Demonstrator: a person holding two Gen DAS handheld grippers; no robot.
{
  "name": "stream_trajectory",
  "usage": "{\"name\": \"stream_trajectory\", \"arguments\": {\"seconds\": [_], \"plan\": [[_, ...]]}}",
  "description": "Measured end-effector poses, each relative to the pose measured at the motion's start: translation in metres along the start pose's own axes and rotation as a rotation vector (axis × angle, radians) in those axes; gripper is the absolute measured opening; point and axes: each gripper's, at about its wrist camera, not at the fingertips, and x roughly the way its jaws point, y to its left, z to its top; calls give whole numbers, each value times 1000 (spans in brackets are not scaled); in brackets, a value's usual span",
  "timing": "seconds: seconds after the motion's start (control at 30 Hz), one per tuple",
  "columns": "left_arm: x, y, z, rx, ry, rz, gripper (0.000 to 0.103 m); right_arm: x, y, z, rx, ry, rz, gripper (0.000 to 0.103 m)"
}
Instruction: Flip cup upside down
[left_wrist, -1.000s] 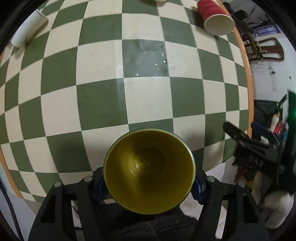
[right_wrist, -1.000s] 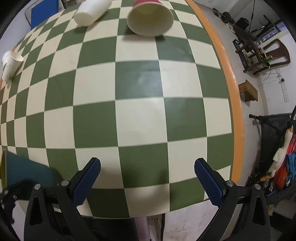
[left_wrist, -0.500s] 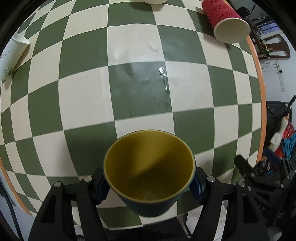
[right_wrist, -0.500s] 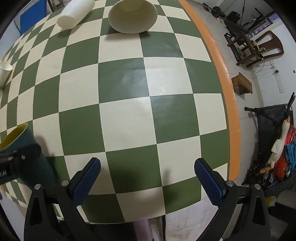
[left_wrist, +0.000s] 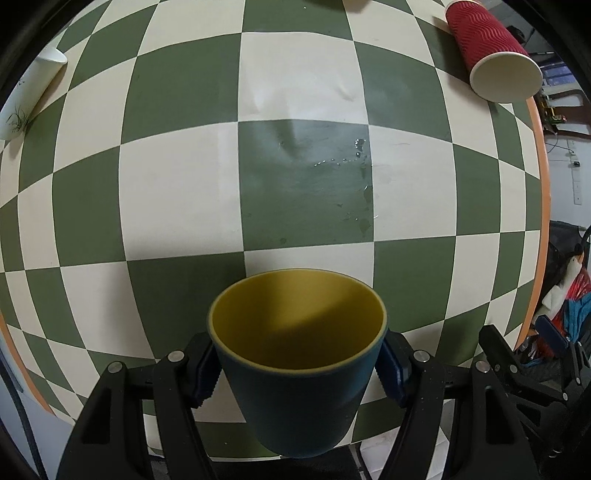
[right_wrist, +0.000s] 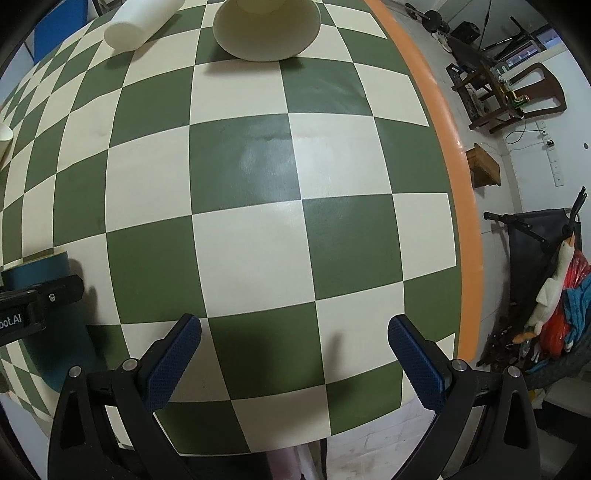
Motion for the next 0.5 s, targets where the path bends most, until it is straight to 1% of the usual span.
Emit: {"name": "stream_trajectory", "arguments": {"seconds": [0.17,0.27,0.3,0.37,0.5], "plan": [[2,3,-3,-19,5,1,68,-4,-3,-1,11,-13,13,103],[-1,4,-6,-16,-14,14,70,-9,-4,-1,19,-22,32,103],[-4,5,-8,-15,-24,16,71,-10,-4,-1,21,-26,39,103],[-11,3,-13,-15,-46,21,86,-14,-3,-2,27,-35,60,103],[-34,7,-24,-8,-101,34,88,-28,-2,-7,31,-62,102,103]]}}
